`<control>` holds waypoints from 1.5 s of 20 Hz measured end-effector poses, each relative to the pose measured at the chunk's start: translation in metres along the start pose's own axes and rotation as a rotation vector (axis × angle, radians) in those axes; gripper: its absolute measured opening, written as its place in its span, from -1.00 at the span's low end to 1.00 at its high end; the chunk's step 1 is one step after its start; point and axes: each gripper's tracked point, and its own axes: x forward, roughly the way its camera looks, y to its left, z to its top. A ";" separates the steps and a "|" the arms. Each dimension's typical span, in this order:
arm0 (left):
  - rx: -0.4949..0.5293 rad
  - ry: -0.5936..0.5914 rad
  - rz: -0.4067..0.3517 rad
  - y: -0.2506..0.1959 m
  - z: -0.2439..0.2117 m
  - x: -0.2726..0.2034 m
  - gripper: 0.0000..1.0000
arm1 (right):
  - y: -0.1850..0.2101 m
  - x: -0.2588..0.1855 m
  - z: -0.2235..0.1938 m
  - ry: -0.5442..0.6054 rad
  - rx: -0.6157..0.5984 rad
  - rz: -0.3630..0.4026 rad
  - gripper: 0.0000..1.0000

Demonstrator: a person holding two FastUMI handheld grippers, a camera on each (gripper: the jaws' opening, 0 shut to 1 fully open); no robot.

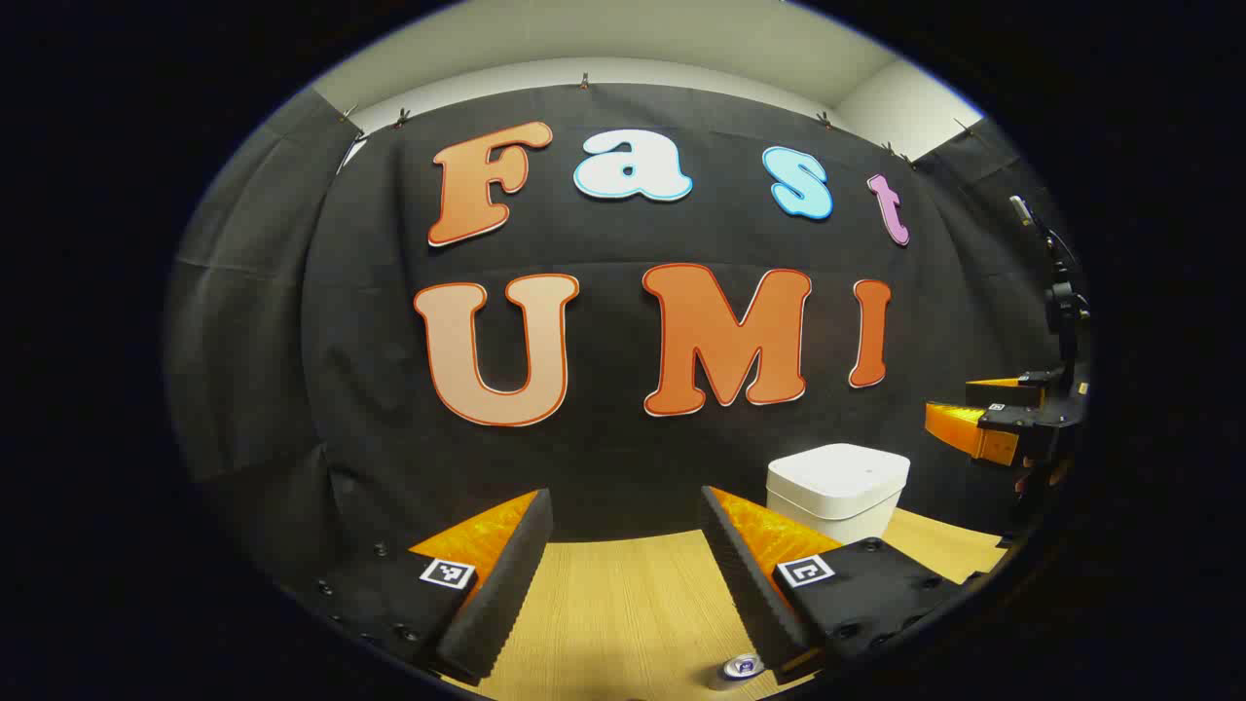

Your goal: Press the lid of the desktop garbage bin to open it, pick up the crumpled paper on the desktop and throw it into the bin, then pick up the pop can on the desktop and drop it into the bin, and finally close the garbage bin lid.

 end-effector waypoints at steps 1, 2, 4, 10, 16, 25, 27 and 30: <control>0.000 0.001 -0.003 0.002 -0.002 0.001 0.94 | 0.001 -0.001 0.000 0.003 0.001 -0.006 0.95; -0.002 0.000 -0.006 0.005 -0.003 0.002 0.94 | 0.003 -0.001 -0.001 0.006 0.004 -0.010 0.95; -0.011 -0.001 -0.012 0.009 -0.003 0.004 0.94 | 0.005 -0.002 0.000 0.009 0.003 -0.021 0.95; -0.026 -0.005 -0.033 0.019 -0.003 0.009 0.94 | 0.009 -0.012 0.007 -0.001 -0.009 -0.057 0.95; -0.067 -0.020 -0.076 0.021 0.007 0.011 0.94 | 0.009 -0.019 0.010 0.004 -0.032 -0.094 0.95; -0.065 -0.007 -0.002 0.021 0.010 0.011 0.94 | -0.001 -0.004 0.014 -0.002 -0.053 -0.013 0.94; -0.065 0.004 0.026 0.018 0.007 0.009 0.94 | -0.004 0.007 0.017 -0.015 -0.054 0.022 0.89; -0.049 0.021 0.073 0.016 0.005 0.009 0.94 | -0.014 0.027 0.016 -0.013 -0.053 0.050 0.69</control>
